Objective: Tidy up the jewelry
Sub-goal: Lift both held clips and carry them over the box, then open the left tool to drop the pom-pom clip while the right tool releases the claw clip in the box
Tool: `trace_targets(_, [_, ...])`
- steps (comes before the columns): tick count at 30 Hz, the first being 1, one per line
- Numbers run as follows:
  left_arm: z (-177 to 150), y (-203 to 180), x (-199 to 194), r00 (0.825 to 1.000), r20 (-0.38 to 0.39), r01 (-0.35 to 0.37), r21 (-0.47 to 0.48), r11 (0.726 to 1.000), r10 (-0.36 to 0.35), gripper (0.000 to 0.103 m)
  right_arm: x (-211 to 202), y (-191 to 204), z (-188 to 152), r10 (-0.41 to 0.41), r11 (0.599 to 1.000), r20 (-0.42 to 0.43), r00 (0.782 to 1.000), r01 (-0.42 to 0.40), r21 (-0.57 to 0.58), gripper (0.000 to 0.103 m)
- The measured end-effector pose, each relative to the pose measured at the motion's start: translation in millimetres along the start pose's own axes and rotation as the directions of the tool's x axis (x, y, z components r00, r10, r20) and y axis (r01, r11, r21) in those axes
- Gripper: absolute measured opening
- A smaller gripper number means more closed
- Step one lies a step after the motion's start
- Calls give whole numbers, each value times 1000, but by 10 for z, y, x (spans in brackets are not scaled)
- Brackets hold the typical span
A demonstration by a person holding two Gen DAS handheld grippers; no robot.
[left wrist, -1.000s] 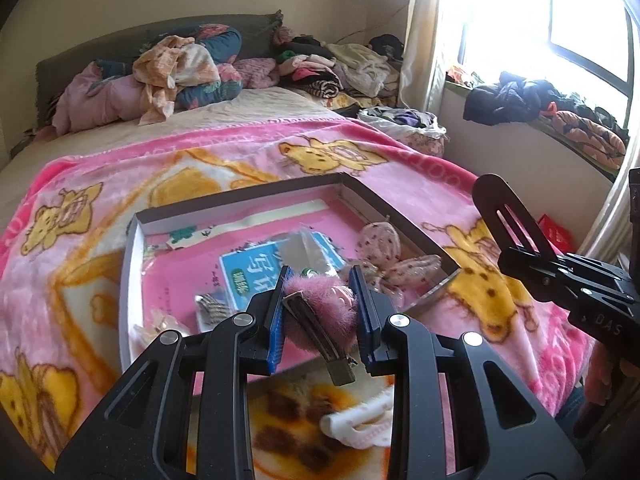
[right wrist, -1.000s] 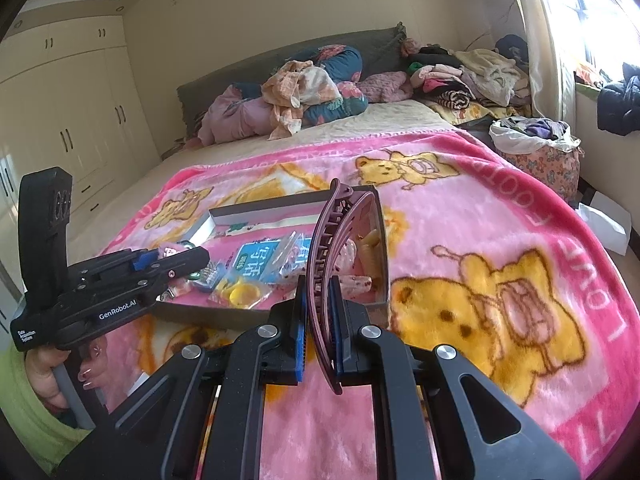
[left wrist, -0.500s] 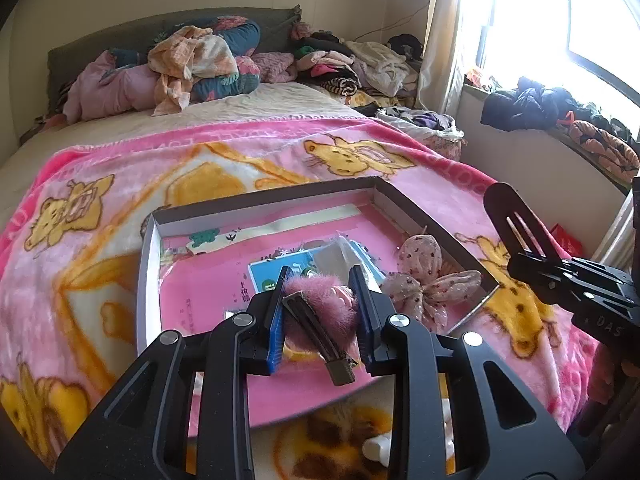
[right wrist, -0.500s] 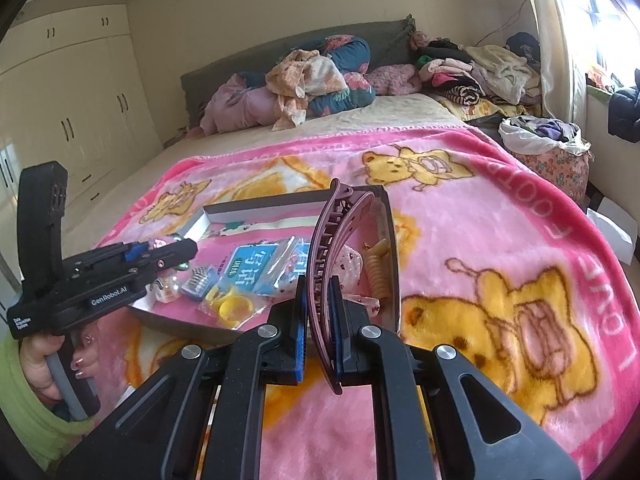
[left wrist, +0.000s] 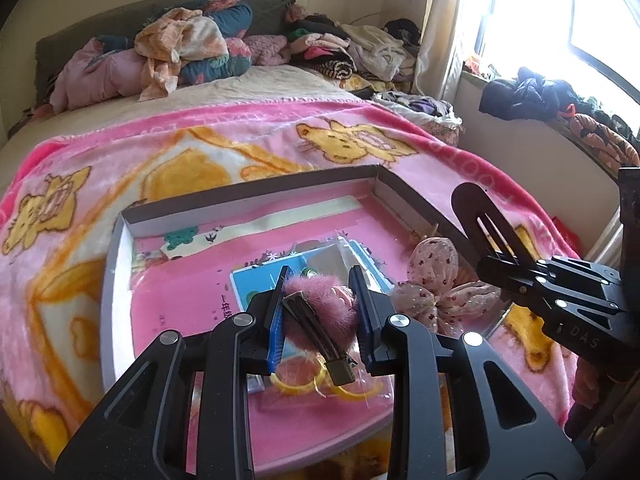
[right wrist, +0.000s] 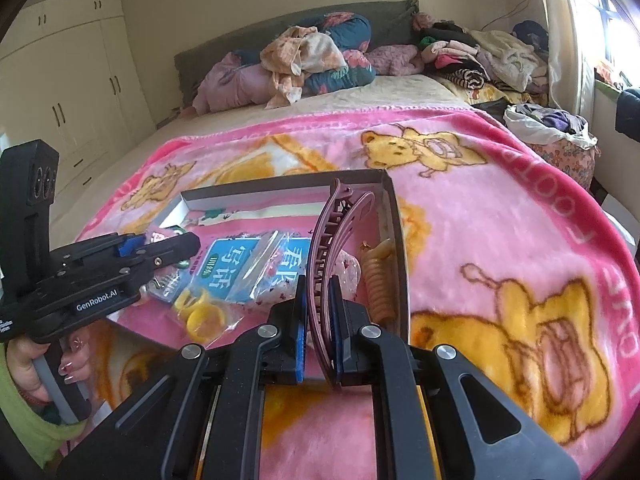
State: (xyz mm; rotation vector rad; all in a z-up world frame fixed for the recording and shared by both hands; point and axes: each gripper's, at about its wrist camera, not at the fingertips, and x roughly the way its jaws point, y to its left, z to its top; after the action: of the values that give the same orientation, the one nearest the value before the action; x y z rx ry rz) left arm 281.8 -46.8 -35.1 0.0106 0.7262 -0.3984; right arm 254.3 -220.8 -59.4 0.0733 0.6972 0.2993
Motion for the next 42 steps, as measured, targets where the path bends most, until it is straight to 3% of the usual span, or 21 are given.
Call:
trace_targets(19, [-62,-18,406,995,-97,9,23,1000,-7,21,199,-124,-88,-11,1000,-25,1000,11,6,10])
trace_targets(29, [-87,-5,442,995,-101,3,19,1000,-1,21,194,-89,-172,-10,1000,-55,998,10,-4,12])
trace_targets(42, [-140,12,355,996,-91,0,1,1000,0,22,0,-44,-240,-15,1000,-23,1000,15,27,38])
